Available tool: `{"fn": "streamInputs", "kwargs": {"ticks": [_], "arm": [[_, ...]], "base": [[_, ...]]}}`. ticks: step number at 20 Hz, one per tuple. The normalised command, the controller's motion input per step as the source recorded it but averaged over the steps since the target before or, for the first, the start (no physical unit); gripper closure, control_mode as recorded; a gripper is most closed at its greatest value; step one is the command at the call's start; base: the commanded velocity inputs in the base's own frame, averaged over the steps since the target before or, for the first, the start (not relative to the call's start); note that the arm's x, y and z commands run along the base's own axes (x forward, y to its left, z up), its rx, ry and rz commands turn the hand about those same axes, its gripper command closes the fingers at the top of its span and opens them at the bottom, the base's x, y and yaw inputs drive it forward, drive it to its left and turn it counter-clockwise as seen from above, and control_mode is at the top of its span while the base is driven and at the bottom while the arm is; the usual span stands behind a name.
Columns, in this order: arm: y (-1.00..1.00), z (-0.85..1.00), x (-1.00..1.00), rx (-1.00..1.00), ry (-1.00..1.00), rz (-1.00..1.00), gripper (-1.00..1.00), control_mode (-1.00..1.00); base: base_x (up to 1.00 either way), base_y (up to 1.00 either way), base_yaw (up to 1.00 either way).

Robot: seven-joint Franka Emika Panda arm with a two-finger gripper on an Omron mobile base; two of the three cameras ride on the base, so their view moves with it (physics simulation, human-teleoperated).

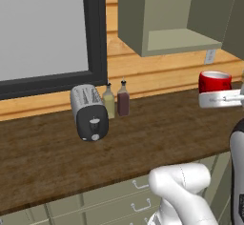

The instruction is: Gather all objects into one cabinet and sort the glasses and bowls to opposite sides.

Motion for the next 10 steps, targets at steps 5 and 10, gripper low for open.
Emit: {"fn": "streamInputs", "kwargs": {"ticks": [5,10], "arm": [[0.00,0.00,-0.01,0.00,0.00,0.00,1.00,1.00],[0.00,0.00,0.00,0.00,0.00,0.00,1.00,1.00]], "base": [[-0.47,0.00,-0.02],[-1.00,0.00,-0.16]]}}
